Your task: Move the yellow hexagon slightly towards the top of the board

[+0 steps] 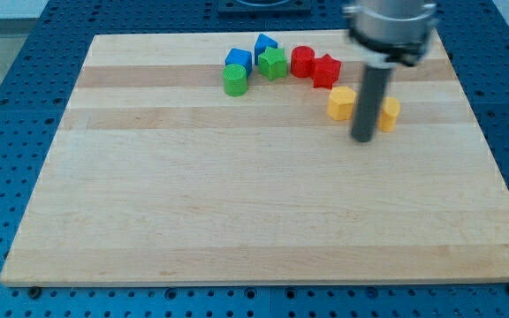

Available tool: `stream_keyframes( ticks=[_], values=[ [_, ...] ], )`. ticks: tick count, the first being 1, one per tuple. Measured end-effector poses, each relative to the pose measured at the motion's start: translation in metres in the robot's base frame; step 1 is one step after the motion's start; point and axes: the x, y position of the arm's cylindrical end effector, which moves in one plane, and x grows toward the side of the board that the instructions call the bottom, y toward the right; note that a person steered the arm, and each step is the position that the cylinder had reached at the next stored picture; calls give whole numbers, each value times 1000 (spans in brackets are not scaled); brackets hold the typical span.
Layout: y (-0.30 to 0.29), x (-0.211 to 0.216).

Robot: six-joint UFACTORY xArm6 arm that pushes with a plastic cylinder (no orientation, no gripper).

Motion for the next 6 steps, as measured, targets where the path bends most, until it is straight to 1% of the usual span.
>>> stream_keyframes(
  ticks=[1, 2, 4, 6],
  values=[
    [19, -4],
    [18, -6],
    [-36, -6],
    [-71, -14]
  ],
)
